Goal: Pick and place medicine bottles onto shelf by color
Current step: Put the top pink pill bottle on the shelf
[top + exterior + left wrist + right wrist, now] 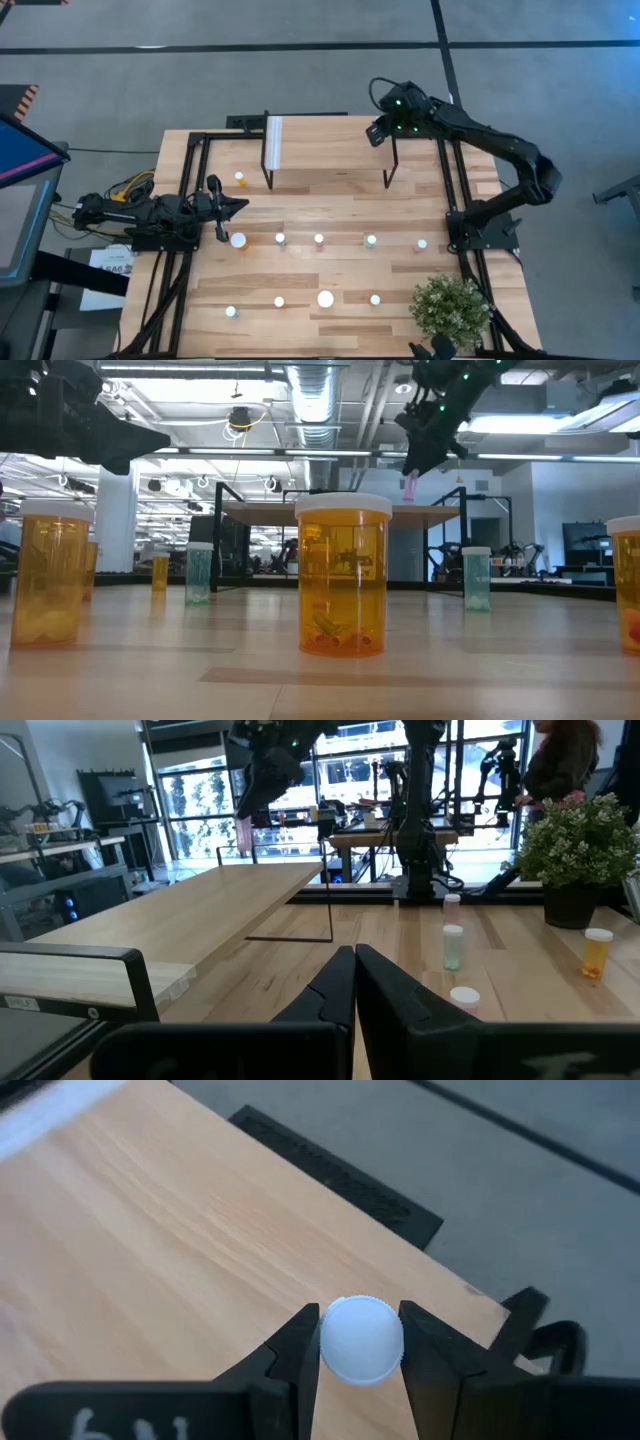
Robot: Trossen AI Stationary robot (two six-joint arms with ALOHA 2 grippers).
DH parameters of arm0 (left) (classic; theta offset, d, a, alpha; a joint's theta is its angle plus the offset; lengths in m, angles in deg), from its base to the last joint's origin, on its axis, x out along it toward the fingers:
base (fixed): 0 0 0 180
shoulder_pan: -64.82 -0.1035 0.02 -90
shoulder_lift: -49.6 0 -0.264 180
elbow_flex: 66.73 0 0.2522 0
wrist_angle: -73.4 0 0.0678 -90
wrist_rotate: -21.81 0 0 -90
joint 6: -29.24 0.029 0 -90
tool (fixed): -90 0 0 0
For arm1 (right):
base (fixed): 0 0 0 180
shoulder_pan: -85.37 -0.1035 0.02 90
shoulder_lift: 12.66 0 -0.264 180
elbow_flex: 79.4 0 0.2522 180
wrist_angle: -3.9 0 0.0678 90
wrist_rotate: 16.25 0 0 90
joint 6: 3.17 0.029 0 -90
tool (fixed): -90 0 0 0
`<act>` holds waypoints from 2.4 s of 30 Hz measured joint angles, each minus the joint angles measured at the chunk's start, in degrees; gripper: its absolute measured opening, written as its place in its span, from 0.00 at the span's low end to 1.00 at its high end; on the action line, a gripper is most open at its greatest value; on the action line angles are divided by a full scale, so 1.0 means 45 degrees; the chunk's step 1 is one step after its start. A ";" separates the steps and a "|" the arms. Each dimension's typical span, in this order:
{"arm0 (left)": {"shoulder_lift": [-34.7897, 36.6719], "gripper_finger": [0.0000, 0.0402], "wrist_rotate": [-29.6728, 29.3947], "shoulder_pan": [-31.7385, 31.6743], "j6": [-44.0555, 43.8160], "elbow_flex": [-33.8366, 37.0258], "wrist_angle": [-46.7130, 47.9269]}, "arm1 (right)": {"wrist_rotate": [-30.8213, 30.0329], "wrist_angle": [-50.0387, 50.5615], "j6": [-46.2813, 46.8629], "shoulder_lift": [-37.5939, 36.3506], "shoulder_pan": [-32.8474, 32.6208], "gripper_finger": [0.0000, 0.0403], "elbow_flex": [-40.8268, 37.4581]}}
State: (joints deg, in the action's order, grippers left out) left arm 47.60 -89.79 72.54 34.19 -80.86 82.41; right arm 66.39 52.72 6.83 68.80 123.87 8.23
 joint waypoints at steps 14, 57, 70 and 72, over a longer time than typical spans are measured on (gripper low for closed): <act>0.0003 0.00 0.0000 0.0000 0.0000 -0.0002 0.0000 | 0.0730 0.0264 -0.0231 0.0288 0.0841 0.33 0.0000; 0.0000 0.00 0.0000 0.0000 0.0000 0.0001 0.0000 | 0.0701 0.0162 -0.0466 0.0503 0.0982 0.40 0.0000; 0.0000 0.00 0.0000 0.0000 0.0000 0.0001 0.0000 | 0.0686 0.0007 -0.0521 0.1190 0.0977 0.41 -0.0019; 0.0003 0.00 -0.0002 -0.0005 0.0000 0.0000 0.0000 | 0.0661 0.0045 -0.0525 0.1286 0.0977 0.41 -0.0019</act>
State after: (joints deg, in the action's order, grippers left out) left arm 47.61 -89.80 72.52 34.19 -80.86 82.41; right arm 69.36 52.92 4.47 74.58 128.26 8.14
